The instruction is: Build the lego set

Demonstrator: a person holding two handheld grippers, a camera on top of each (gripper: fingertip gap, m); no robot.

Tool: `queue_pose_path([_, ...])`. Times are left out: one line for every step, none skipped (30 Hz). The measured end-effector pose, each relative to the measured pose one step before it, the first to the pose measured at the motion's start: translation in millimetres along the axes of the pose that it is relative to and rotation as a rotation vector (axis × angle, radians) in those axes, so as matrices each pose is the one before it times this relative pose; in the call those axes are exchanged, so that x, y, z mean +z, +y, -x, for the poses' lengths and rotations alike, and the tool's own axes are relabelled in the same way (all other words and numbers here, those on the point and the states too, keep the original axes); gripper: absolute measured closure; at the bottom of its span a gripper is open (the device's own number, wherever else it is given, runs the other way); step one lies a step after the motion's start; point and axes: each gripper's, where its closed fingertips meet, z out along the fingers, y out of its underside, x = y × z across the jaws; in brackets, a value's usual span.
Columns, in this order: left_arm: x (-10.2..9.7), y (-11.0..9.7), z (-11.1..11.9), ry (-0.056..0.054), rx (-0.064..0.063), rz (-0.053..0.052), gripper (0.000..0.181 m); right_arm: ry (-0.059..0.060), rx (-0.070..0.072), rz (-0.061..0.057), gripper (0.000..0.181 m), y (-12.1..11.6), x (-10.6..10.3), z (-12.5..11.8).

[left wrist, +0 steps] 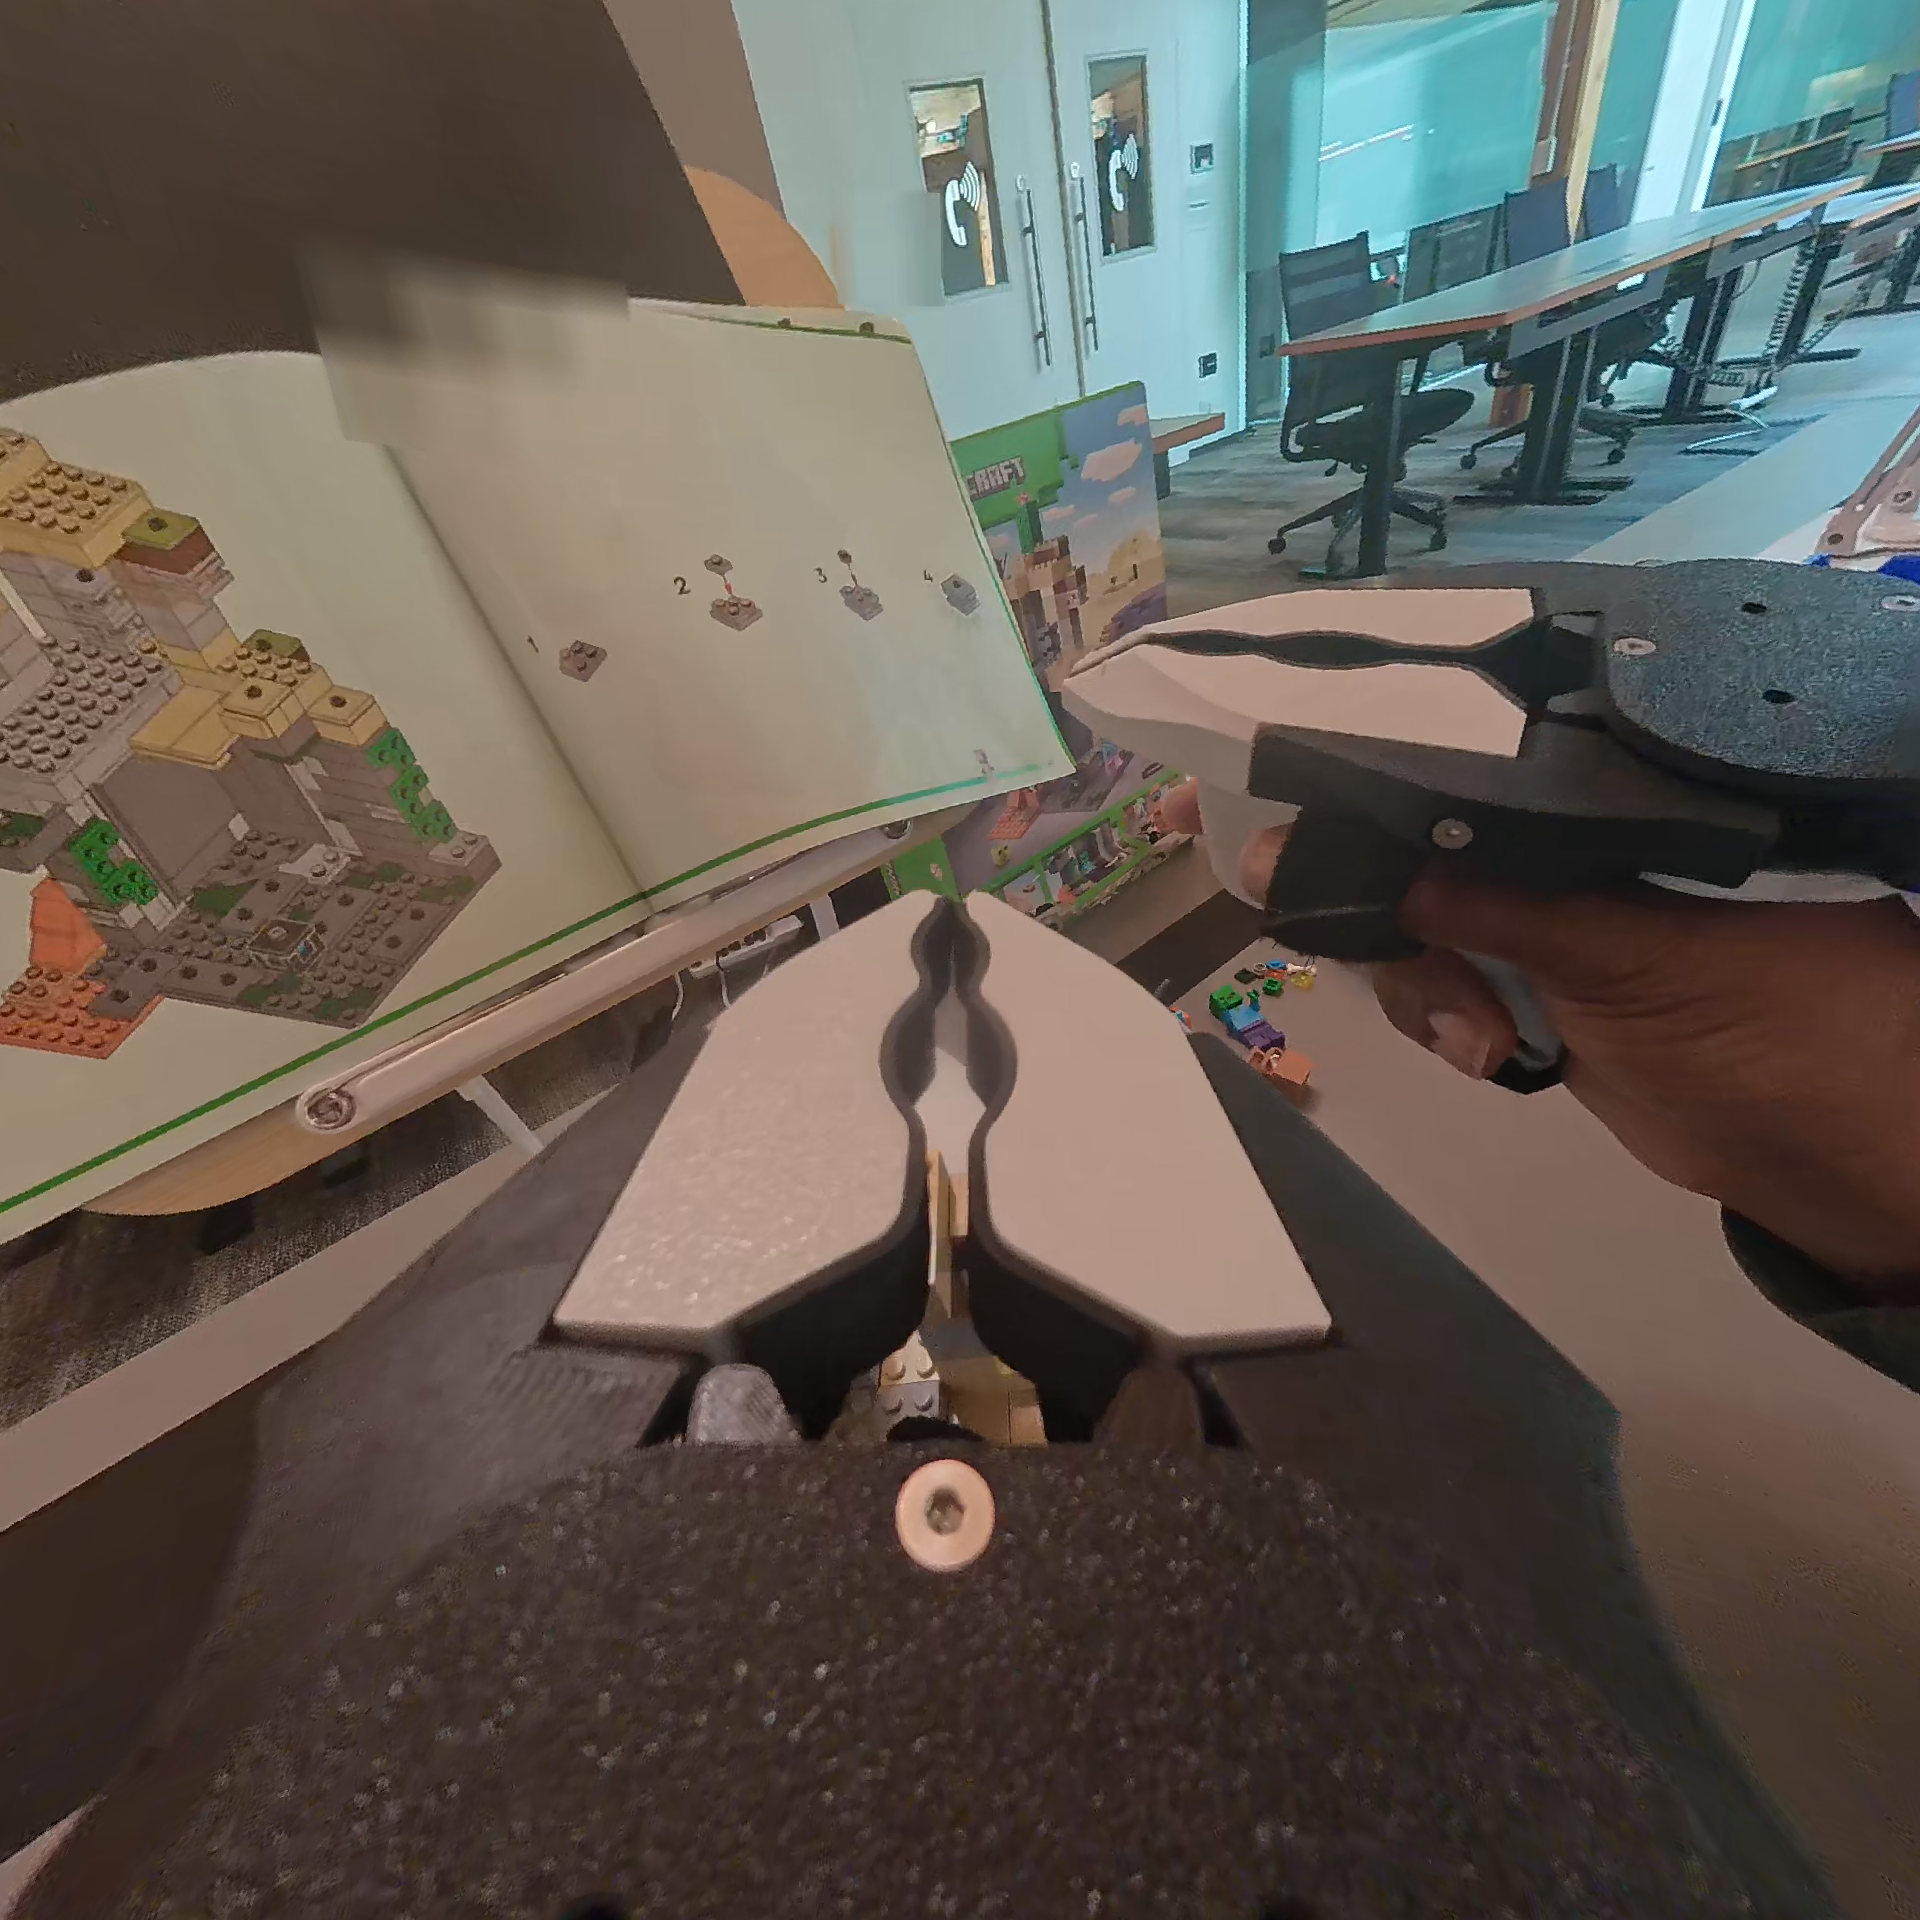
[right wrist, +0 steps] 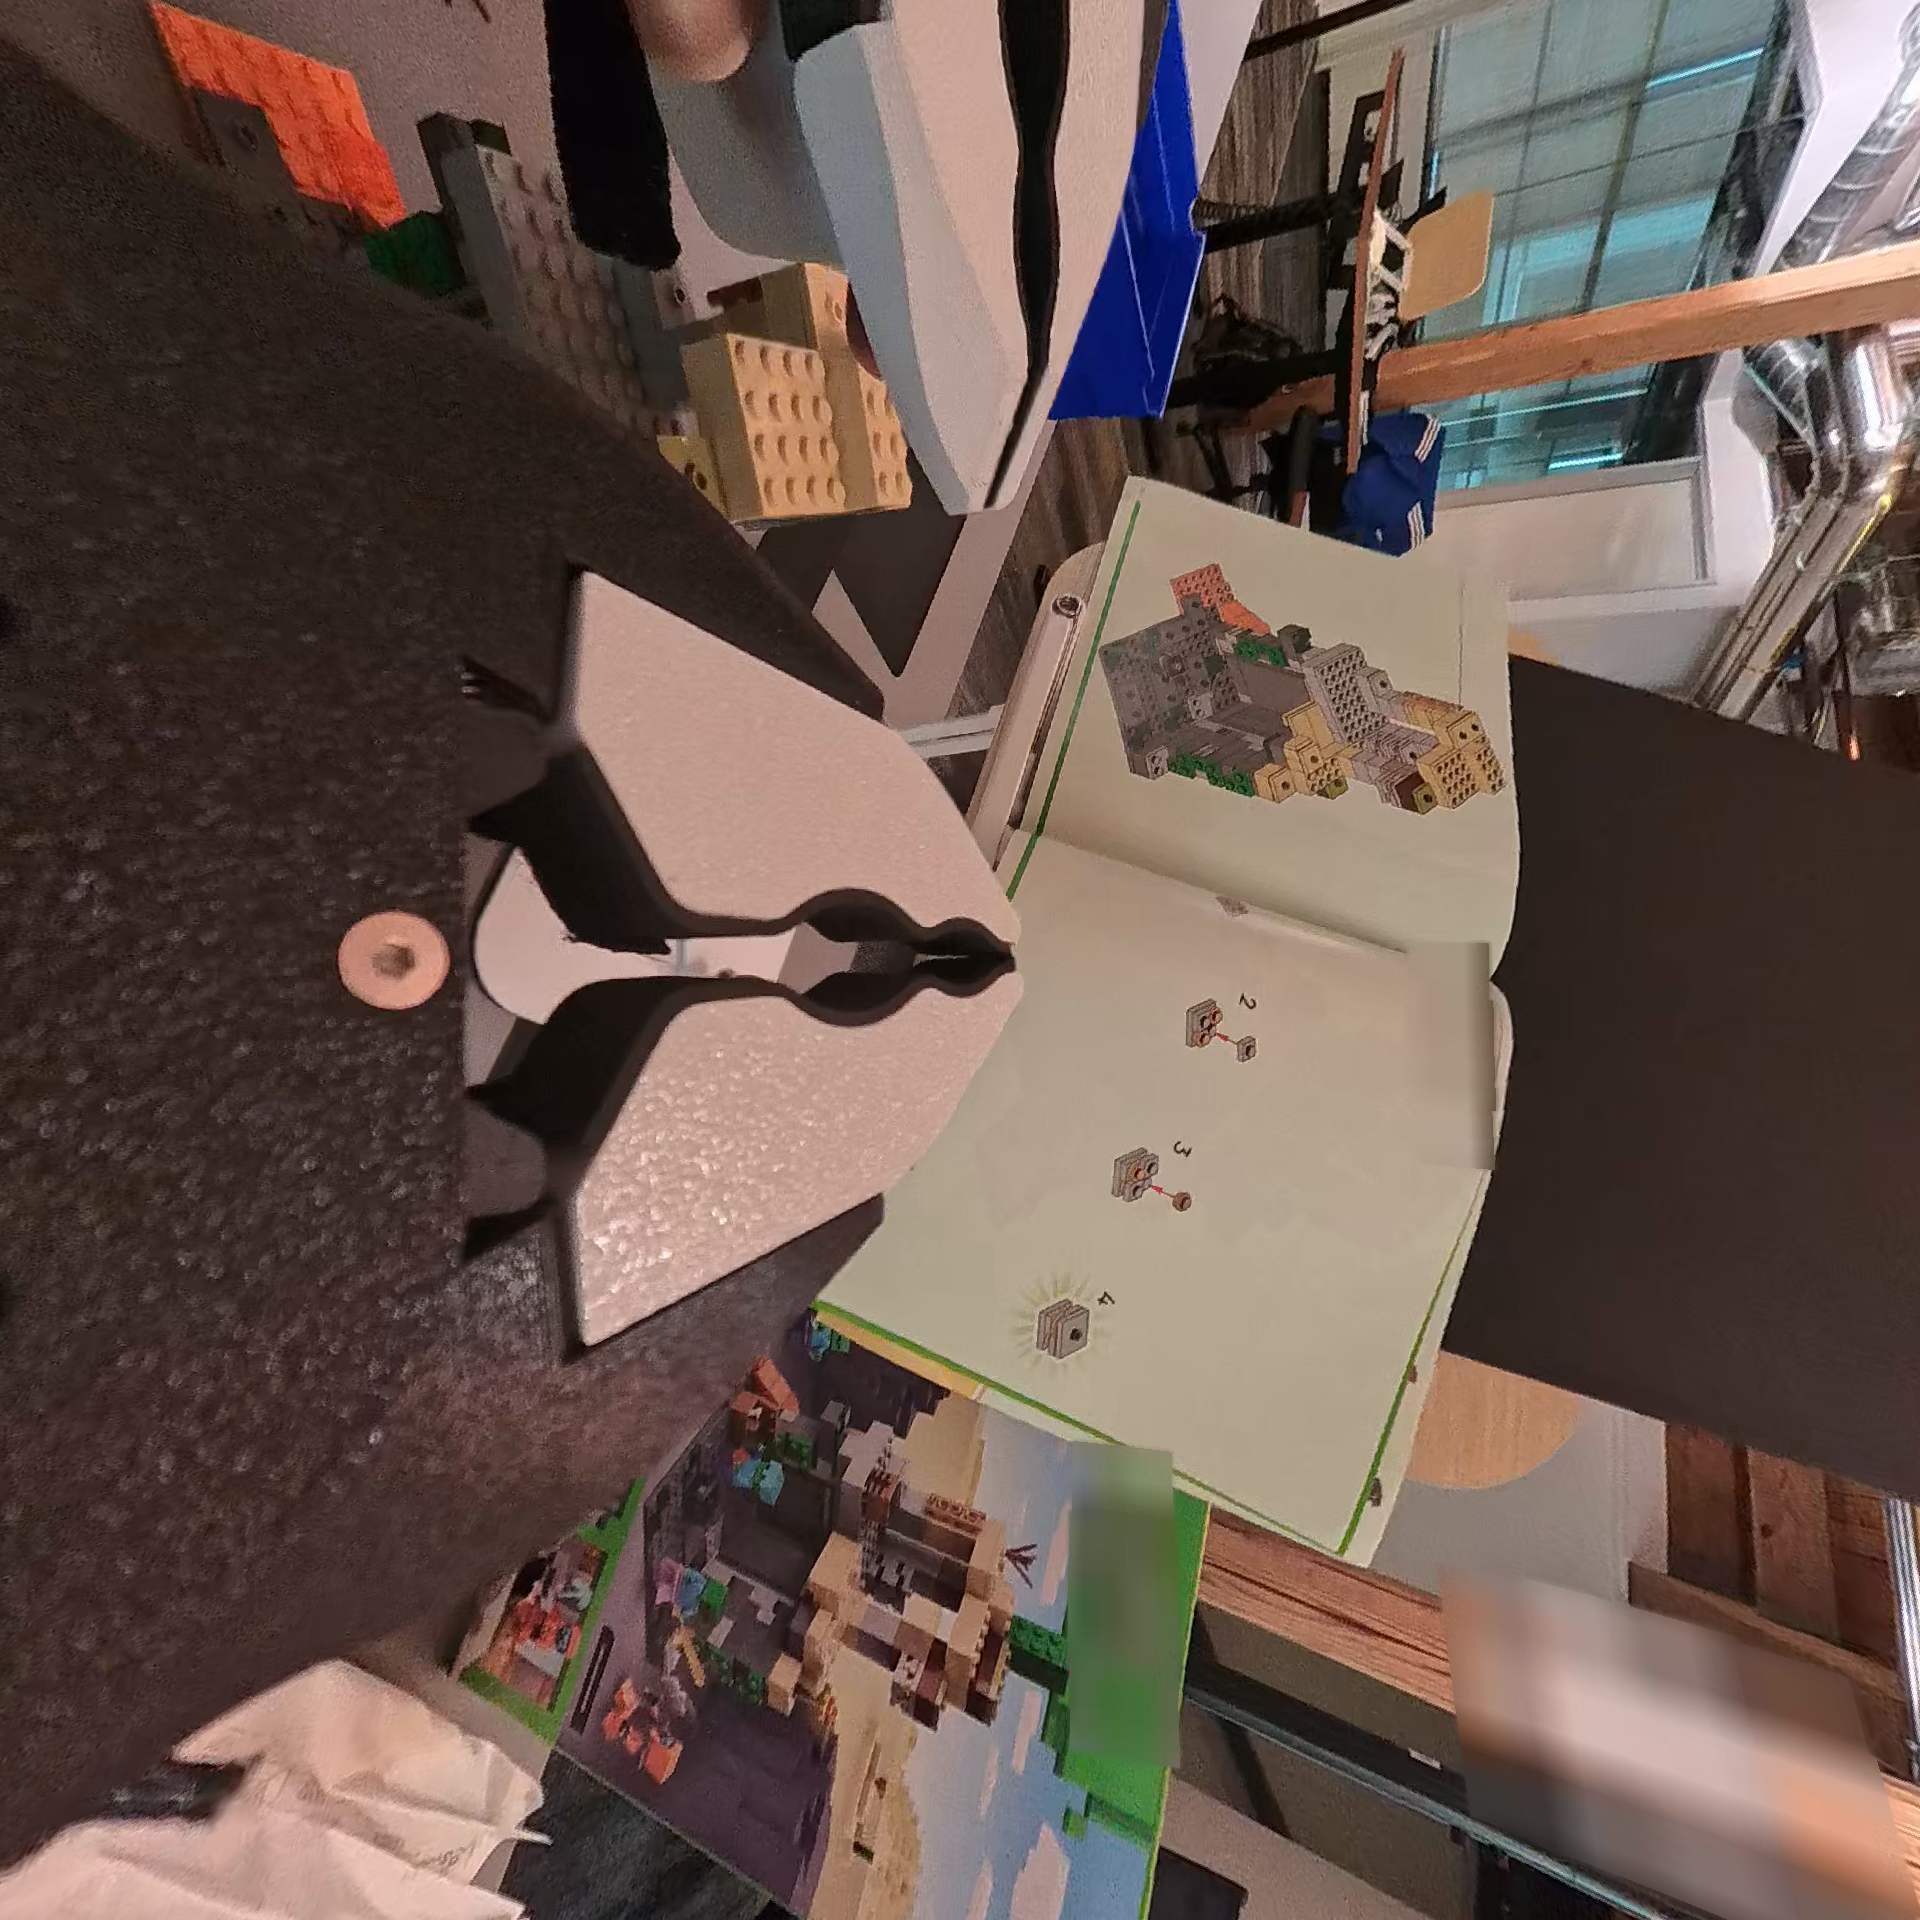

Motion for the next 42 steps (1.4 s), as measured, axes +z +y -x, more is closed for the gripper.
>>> queue_pose_path([-1.02, -1.85, -0.72, -0.0012, 0.0066, -0.0025, 0.181, -0.0055, -0.0057, -0.0081, 0.181, -2.48, -0.73, 1.74])
queue_pose_path([-1.36, -2.46, -0.41, -0.0035, 0.0098, -0.0038, 0.181, -0.0075, -0.0078, -0.0104, 0.181, -3.17, -0.83, 2.05])
queue_pose_path([-1.88, -3.33, 0.54, -0.0071, 0.0112, -0.0065, 0.181, -0.0029, -0.0107, -0.008, 0.181, -3.24, -1.04, 1.53])
queue_pose_path([-2.76, -4.53, 1.41, -0.0084, 0.0089, -0.0097, 0.181, -0.0011, -0.0136, -0.0067, 0.181, -3.47, -1.18, 1.37])
queue_pose_path([-3.99, -6.2, 1.32, -0.0016, 0.0053, -0.0128, 0.181, -0.0055, -0.0157, -0.0105, 0.181, -4.52, -1.36, 1.98])
queue_pose_path([-5.42, -7.92, 1.22, 0.0064, 0.0035, -0.0138, 0.181, -0.0121, -0.018, -0.0158, 0.181, -5.89, -1.92, 2.98])
queue_pose_path([-7.46, -10.24, 2.41, 0.0037, 0.0016, -0.0198, 0.181, -0.0163, -0.0211, -0.0174, 0.181, -6.96, -2.02, 3.75])
queue_pose_path([-8.93, -11.4, 2.84, 0.0052, 0.0044, -0.0204, 0.181, -0.0166, -0.0247, -0.0154, 0.181, -7.38, -2.28, 3.91])
queue_pose_path([-9.62, -10.28, 2.27, 0.0112, 0.0066, -0.0082, 0.181, -0.0166, -0.0285, -0.0132, 0.181, -7.47, -2.24, 4.16])
queue_pose_path([-10.52, -10.5, 3.78, -0.0004, 0.0052, -0.0127, 0.181, -0.0206, -0.0313, -0.0075, 0.181, -6.89, -1.9, 4.89])
queue_pose_path([-11.78, -12.71, 5.54, -0.0149, 0.0085, -0.0324, 0.181, -0.0126, -0.0294, -0.0066, 0.181, -6.59, -2.07, 4.25])
queue_pose_path([-12.05, -12.21, 6.29, -0.0167, 0.0137, -0.0265, 0.181, -0.0032, -0.0228, -0.0113, 0.181, -7.02, -2.22, 3.26])
queue_pose_path([-11.52, -9.8, 6.3, -0.0117, 0.0121, -0.0102, 0.181, -0.0091, -0.0133, -0.0105, 0.181, -6.66, -2.24, 4.12])
queue_pose_path([-10.84, -7.38, 5.59, -0.0044, 0.0048, -0.0023, 0.181, -0.0229, 0.0001, -0.0052, 0.181, -5.8, -1.8, 5.85])
queue_pose_path([-10.41, -7.21, 5.4, -0.0041, -0.0013, -0.0102, 0.181, -0.0292, 0.0191, -0.0001, 0.181, -4.73, -1.41, 6.54])
queue_pose_path([-9.65, -5.66, 5.14, -0.003, 0.0009, -0.0065, 0.181, -0.0298, 0.0293, -0.0019, 0.181, -4.3, -0.95, 6.5])
queue_pose_path([-9.01, -2.59, 5.14, -0.0051, 0.0084, 0.0066, 0.181, -0.0263, 0.0308, -0.0031, 0.181, -3.53, -0.39, 5.89])
queue_pose_path([-8.58, 0.97, 5.56, -0.0115, 0.0152, 0.016, 0.181, -0.0179, 0.0312, 0.0008, 0.181, -2.31, 0.01, 4.55])
queue_pose_path([-8.08, 4.76, 5.53, -0.0135, 0.0216, 0.0218, 0.181, -0.0157, 0.0295, 0.0028, 0.181, -1.0, 0.21, 4.17])
queue_pose_path([-6.93, 8.41, 5.84, -0.0157, 0.0151, 0.0269, 0.181, -0.0148, 0.0301, 0.0027, 0.181, 0.07, 0.3, 3.72])
queue_pose_path([-5.79, 11.2, 5.87, -0.0162, 0.0001, 0.026, 0.181, -0.005, 0.0324, 0.0053, 0.181, 1.58, 0.19, 2.2])
queue_pose_path([-4.62, 13.05, 4.31, -0.0077, -0.0134, 0.0221, 0.181, 0.0048, 0.0306, 0.0075, 0.181, 2.97, 0.14, 0.45])
queue_pose_path([-3.63, 15.03, 2.44, 0.0023, -0.0257, 0.0253, 0.181, 0.0069, 0.0245, 0.0093, 0.181, 4.15, -0.06, -0.08])
queue_pose_path([-2.67, 15.73, 2.12, 0.0009, -0.0336, 0.0206, 0.181, 0.0124, 0.0192, 0.0122, 0.181, 5.55, -0.72, -1.17])
queue_pose_path([-1.69, 15.23, 1.8, -0.0018, -0.0364, 0.0127, 0.181, 0.0158, 0.0125, 0.0147, 0.181, 6.93, -1.4, -1.67])
queue_pose_path([-0.57, 15.52, 1.03, -0.0008, -0.0352, 0.0122, 0.181, 0.0134, 0.0084, 0.0177, 0.181, 8.34, -2.43, -1.15])
queue_pose_path([0.43, 15.6, 0.75, -0.0049, -0.0336, 0.0116, 0.181, 0.011, 0.0095, 0.0189, 0.181, 9.48, -3.36, -0.5])
queue_pose_path([0.89, 14.73, 0.42, -0.008, -0.031, 0.0067, 0.181, 0.0075, 0.0092, 0.0163, 0.181, 9.95, -4.49, 0.61])
queue_pose_path([0.96, 13.79, -0.72, -0.0068, -0.0258, 0.0019, 0.181, 0.0054, 0.005, 0.0132, 0.181, 10.3, -5.77, 1.46])
queue_pose_path([0.97, 13.53, -1.71, -0.0062, -0.0178, 0.0057, 0.181, 0.0112, 0.0002, 0.0126, 0.181, 10.74, -6.67, 1.19])
queue_pose_path([1.17, 13.69, -2.51, -0.0057, -0.0063, 0.0139, 0.181, 0.015, -0.0051, 0.0167, 0.181, 11.56, -7.07, 1.06])
queue_pose_path([1.39, 12.62, -2.66, -0.0082, 0.0021, 0.013, 0.181, 0.0156, -0.0067, 0.0186, 0.181, 11.96, -7.25, 0.97])
queue_pose_path([1.11, 10.6, -3.49, -0.0061, 0.0083, 0.0057, 0.181, 0.0133, -0.0071, 0.0152, 0.181, 11.28, -7.35, 1.42])
queue_pose_path([1.1, 8.72, -4.81, 0.001, 0.0131, 0.0021, 0.181, 0.0113, -0.0087, 0.009, 0.181, 10.05, -7.36, 1.36])
queue_pose_path([1.12, 7.42, -5.81, 0.0061, 0.011, 0.0005, 0.181, 0.009, -0.0086, 0.0035, 0.181, 8.71, -6.91, 1.32])
queue_pose_path([1.36, 6.63, -6.76, 0.0081, 0.0024, -0.0012, 0.181, 0.004, -0.0034, 0.002, 0.181, 8.08, -5.66, 1.88])
queue_pose_path([1.85, 6.41, -8.08, 0.0148, -0.001, 0.0001, 0.181, -0.0026, 0.008, 0.0041, 0.181, 7.65, -4.16, 2.71])
queue_pose_path([2.18, 6.21, -8.78, 0.0172, 0.0033, 0.0027, 0.181, -0.0118, 0.019, 0.0066, 0.181, 7.15, -2.84, 3.92])
queue_pose_path([2.52, 5.85, -8.85, 0.0164, 0.0101, 0.0083, 0.181, -0.0194, 0.0219, 0.0065, 0.181, 6.15, -1.46, 5.01])
queue_pose_path([2.46, 5.14, -8.47, 0.0138, 0.0177, 0.0037, 0.181, -0.0229, 0.0168, 0.0054, 0.181, 4.5, -0.08, 5.28])
queue_pose_path([2.25, 5.54, -7.82, 0.0122, 0.0195, 0.0067, 0.181, -0.0223, 0.0078, 0.0048, 0.181, 2.72, 0.92, 4.7])
queue_pose_path([2.28, 6.07, -7.54, 0.0184, 0.0172, 0.0155, 0.181, -0.0181, -0.0012, 0.001, 0.181, 1.24, 1.38, 3.7])
